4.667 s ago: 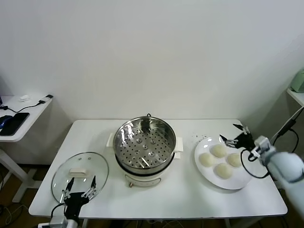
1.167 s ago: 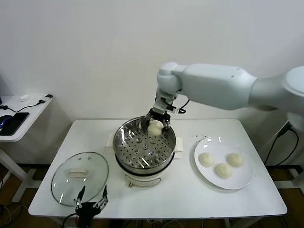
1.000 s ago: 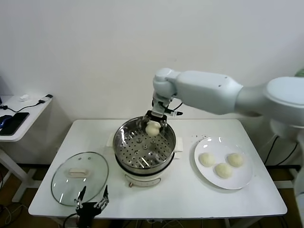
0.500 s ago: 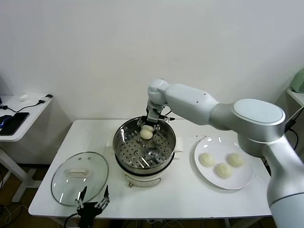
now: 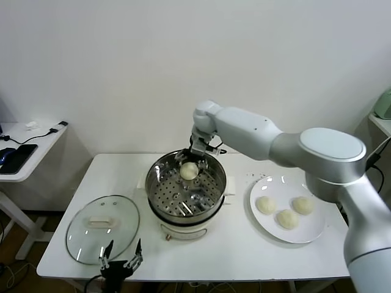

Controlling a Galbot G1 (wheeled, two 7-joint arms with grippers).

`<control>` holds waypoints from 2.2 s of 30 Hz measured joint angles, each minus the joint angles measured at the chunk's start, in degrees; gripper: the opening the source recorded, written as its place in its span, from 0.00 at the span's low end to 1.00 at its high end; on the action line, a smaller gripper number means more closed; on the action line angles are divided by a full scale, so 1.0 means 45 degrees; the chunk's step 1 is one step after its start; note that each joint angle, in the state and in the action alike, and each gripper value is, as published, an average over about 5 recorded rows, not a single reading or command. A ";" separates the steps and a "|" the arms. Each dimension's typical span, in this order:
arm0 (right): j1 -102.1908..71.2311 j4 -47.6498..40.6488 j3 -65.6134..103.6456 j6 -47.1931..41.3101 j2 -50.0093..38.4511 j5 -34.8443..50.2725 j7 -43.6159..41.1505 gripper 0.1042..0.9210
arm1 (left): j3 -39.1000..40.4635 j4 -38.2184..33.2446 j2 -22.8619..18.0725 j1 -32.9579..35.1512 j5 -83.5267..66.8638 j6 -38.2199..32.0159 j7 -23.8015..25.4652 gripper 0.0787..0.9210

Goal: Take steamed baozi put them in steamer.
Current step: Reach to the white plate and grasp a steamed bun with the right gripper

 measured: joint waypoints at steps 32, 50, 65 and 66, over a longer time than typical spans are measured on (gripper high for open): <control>0.2203 0.5754 -0.4982 -1.0807 -0.8187 0.6871 0.1626 0.88 | -0.0203 0.0060 0.0024 -0.0107 0.0039 -0.0079 0.0034 0.88; -0.1598 0.3987 -0.2514 -1.2002 -0.7811 0.6048 0.2357 0.88 | -0.0270 0.0254 -0.0037 0.0046 0.0117 -0.0188 0.0003 0.88; -0.2760 0.3275 -0.1381 -1.2148 -0.7415 0.5552 0.2480 0.69 | -0.0111 0.0352 -0.0037 0.0027 0.0211 -0.0255 -0.0031 0.88; -0.2778 0.3279 -0.1344 -1.2136 -0.7428 0.5526 0.2461 0.68 | -0.0103 0.0348 -0.0037 0.0035 0.0220 -0.0255 -0.0031 0.88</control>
